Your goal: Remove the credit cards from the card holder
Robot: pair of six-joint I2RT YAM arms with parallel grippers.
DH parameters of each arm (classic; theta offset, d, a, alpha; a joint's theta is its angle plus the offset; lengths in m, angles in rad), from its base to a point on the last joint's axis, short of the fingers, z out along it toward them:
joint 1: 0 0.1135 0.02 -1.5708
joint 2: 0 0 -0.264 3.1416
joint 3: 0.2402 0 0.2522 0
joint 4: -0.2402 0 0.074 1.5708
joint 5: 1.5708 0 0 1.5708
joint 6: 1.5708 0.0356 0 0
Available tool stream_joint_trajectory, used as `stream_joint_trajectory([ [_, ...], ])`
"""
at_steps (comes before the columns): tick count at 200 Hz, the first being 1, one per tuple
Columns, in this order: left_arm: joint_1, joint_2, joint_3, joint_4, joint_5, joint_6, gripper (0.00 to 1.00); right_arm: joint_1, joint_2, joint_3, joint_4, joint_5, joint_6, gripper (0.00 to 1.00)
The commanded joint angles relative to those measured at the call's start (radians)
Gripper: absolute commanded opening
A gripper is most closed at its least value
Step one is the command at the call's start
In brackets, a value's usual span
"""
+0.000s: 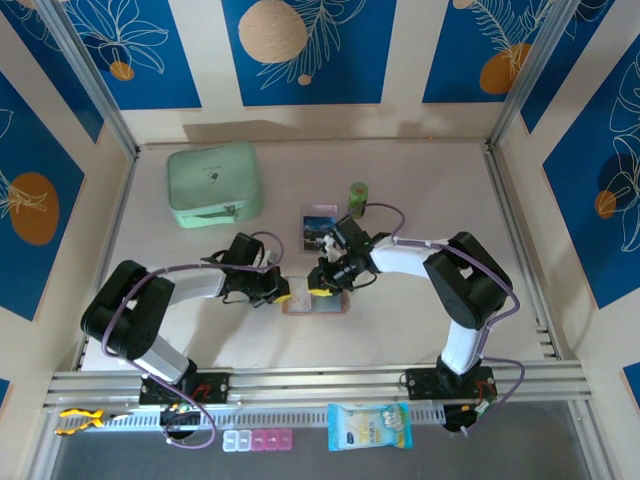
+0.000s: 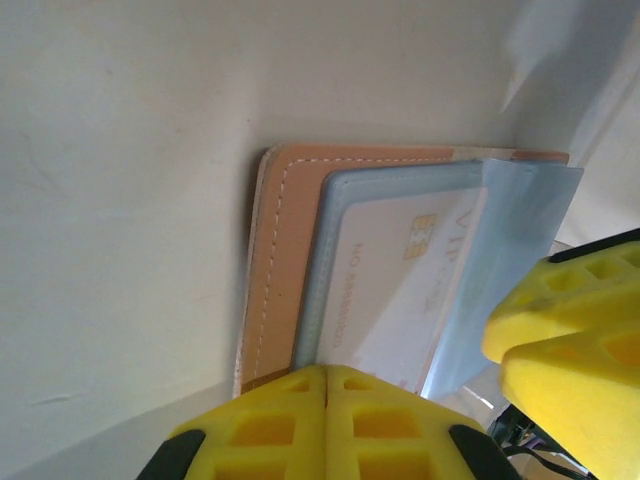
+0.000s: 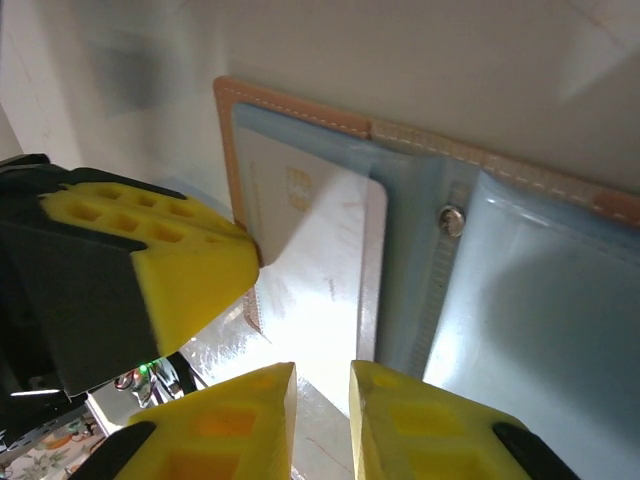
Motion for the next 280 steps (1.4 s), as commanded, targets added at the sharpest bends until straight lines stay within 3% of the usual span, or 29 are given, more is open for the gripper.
stream_joint_trajectory([
  [1, 0.01, 0.019, -0.003, -0.048, -0.027, 0.031, 0.05, 0.002, 0.024, 0.02, 0.001, -0.031, 0.01, 0.23],
  [202, 0.01, 0.02, -0.016, -0.041, -0.025, 0.023, 0.04, 0.007, 0.072, -0.016, 0.101, -0.084, 0.057, 0.13],
  [280, 0.012, 0.012, -0.027, -0.052, -0.039, 0.023, 0.04, -0.006, 0.016, -0.064, 0.086, -0.04, 0.047, 0.02],
])
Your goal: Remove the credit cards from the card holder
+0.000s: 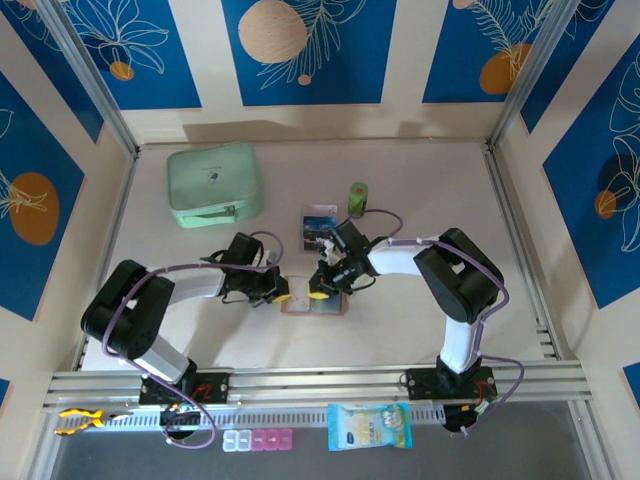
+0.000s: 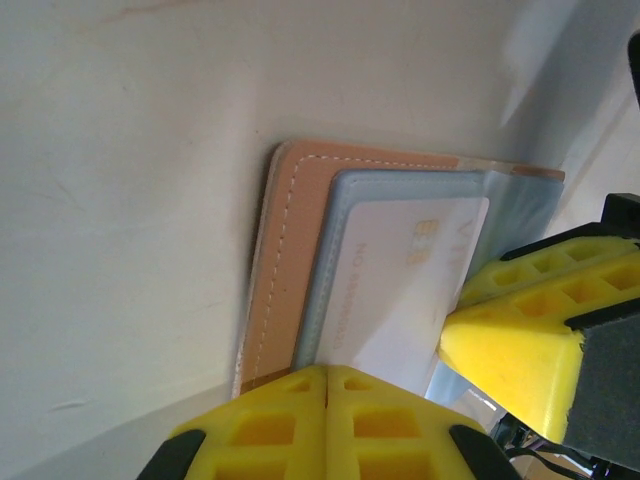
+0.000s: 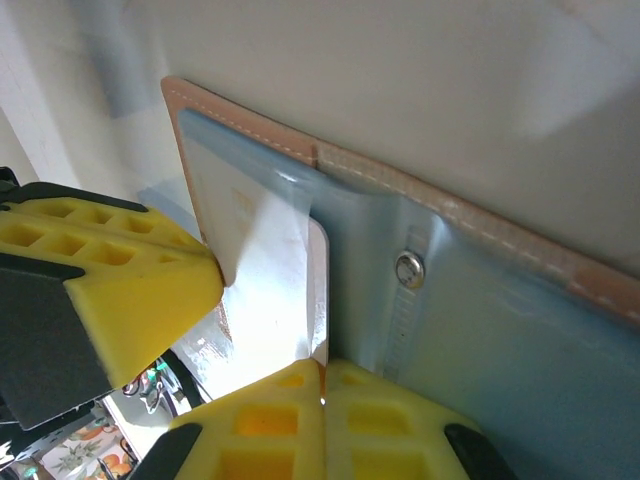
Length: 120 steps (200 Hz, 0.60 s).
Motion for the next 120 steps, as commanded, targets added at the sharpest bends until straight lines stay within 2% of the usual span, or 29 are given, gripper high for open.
stream_joint_trajectory([
  [1, 0.007, 0.009, -0.026, -0.053, -0.039, 0.014, 0.04, -0.005, -0.034, -0.028, -0.01, 0.0, 0.0, 0.02],
  [75, 0.005, -0.014, -0.023, -0.052, -0.032, 0.002, 0.06, -0.023, -0.079, -0.033, -0.043, -0.003, -0.028, 0.0],
  [120, 0.005, -0.085, 0.003, -0.065, -0.028, -0.01, 0.12, -0.011, -0.088, -0.014, -0.046, -0.005, -0.016, 0.13],
])
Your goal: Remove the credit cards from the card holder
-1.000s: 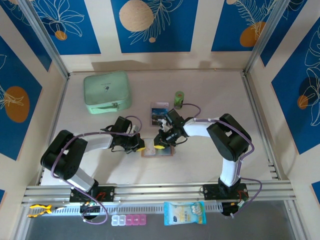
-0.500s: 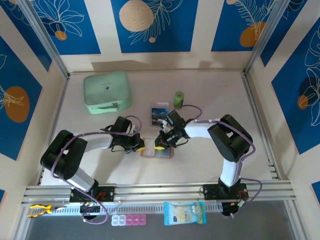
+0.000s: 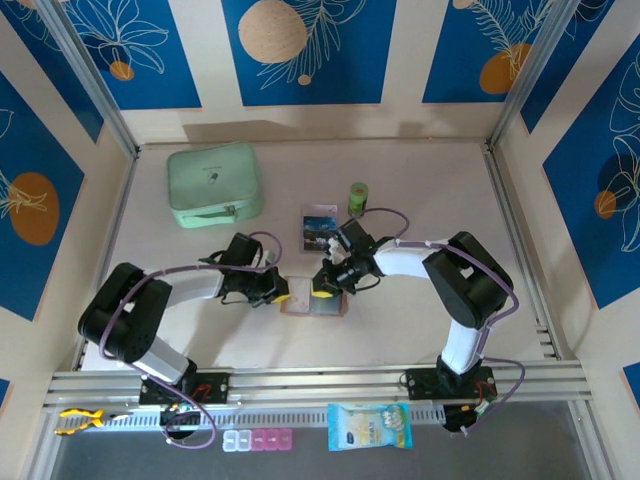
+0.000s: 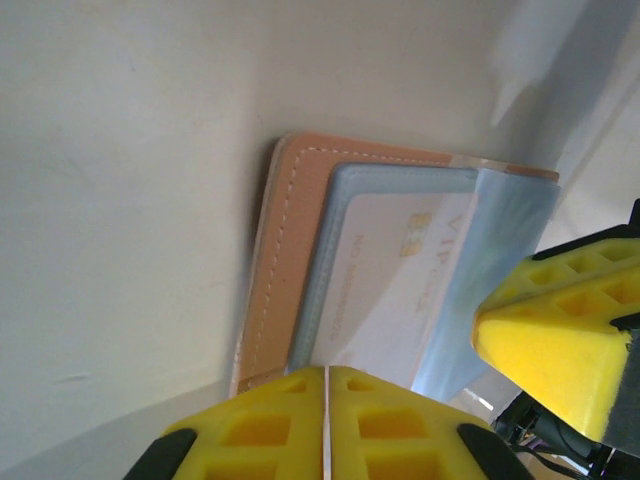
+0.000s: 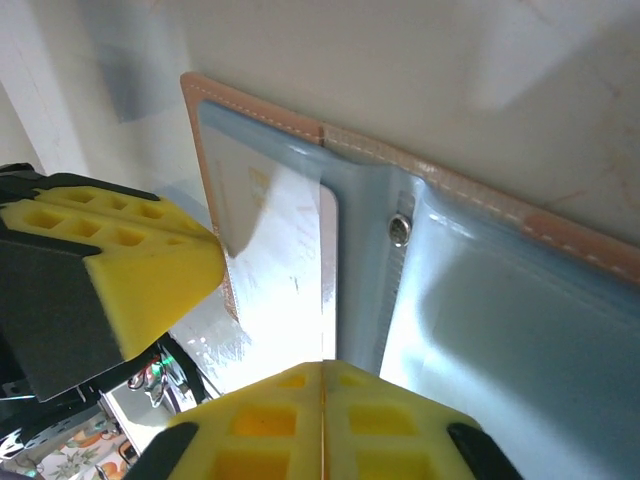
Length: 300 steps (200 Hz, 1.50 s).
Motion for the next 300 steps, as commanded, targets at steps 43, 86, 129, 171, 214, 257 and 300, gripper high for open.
stream_joint_trajectory([
  [43, 0.006, -0.003, 0.031, -0.079, -0.018, 0.036, 0.06, 0.021, -0.034, 0.026, -0.04, 0.005, 0.004, 0.21],
  [86, 0.005, 0.031, -0.004, -0.055, -0.02, 0.03, 0.01, 0.034, -0.017, 0.04, -0.036, 0.004, 0.012, 0.24],
  [129, 0.004, 0.025, -0.022, -0.058, -0.029, 0.029, 0.01, 0.041, 0.0, 0.055, -0.032, 0.0, 0.013, 0.22],
  [171, 0.004, 0.021, -0.021, -0.065, -0.033, 0.03, 0.01, 0.042, 0.026, 0.063, -0.037, 0.008, 0.011, 0.23],
  [214, 0.005, 0.018, -0.024, -0.064, -0.035, 0.027, 0.01, 0.045, 0.03, 0.066, -0.077, 0.041, -0.001, 0.23],
  [257, 0.005, 0.016, -0.019, -0.065, -0.033, 0.027, 0.01, 0.05, 0.036, 0.071, -0.073, 0.039, 0.001, 0.23],
  [300, 0.005, 0.014, -0.015, -0.07, -0.033, 0.029, 0.01, 0.051, 0.035, 0.082, -0.065, 0.032, 0.001, 0.21],
])
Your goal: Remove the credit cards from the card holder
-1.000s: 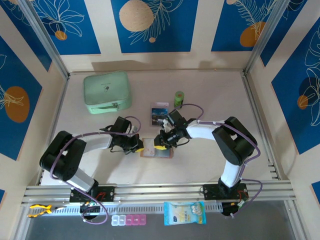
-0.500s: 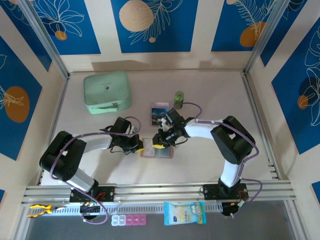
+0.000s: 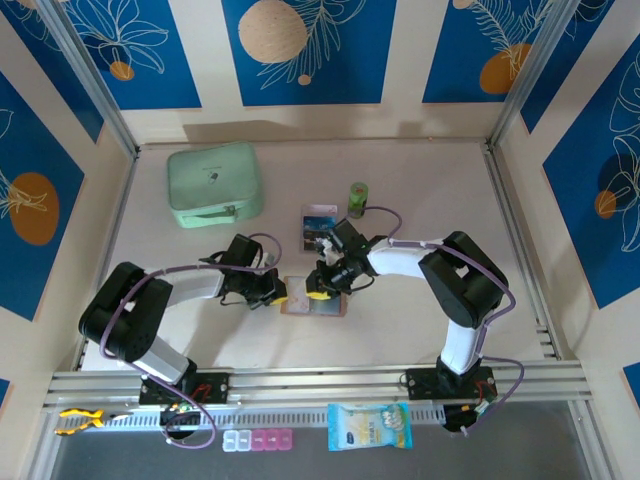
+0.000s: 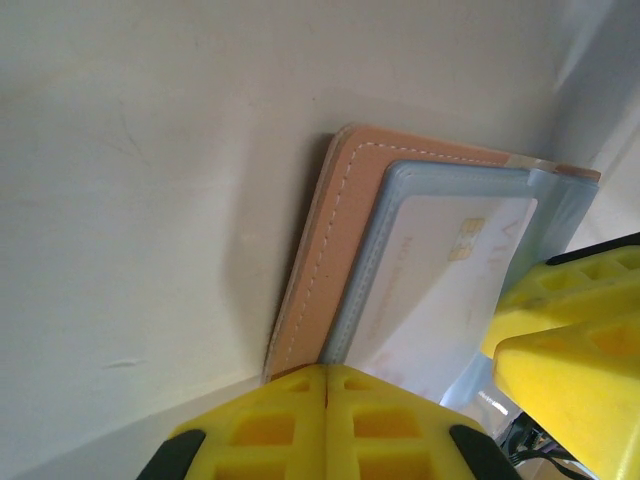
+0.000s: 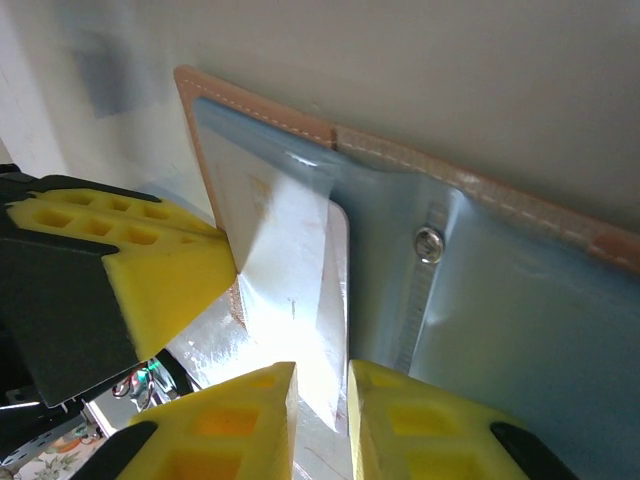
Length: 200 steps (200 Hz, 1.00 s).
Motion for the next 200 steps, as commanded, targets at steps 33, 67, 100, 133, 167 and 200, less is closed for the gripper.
stream_joint_trajectory([
  [33, 0.005, -0.003, -0.013, -0.044, -0.015, 0.018, 0.01, 0.005, 0.018, 0.032, 0.001, -0.026, -0.002, 0.19],
  [67, 0.005, -0.004, -0.008, -0.047, -0.013, 0.018, 0.02, 0.006, 0.031, 0.036, -0.008, -0.026, -0.004, 0.19],
  [100, 0.004, -0.035, 0.014, -0.074, -0.011, 0.018, 0.04, 0.009, 0.007, 0.029, -0.018, -0.028, -0.002, 0.19],
  [133, 0.005, -0.06, 0.046, -0.12, -0.012, 0.037, 0.07, 0.012, -0.04, 0.007, -0.032, -0.014, 0.008, 0.22],
  [167, 0.004, -0.024, 0.039, -0.09, 0.025, 0.035, 0.06, 0.031, -0.046, -0.006, -0.027, -0.02, 0.03, 0.24],
  [200, 0.003, 0.008, 0.021, -0.07, 0.035, 0.038, 0.04, 0.056, -0.032, -0.007, -0.025, -0.008, 0.045, 0.24],
])
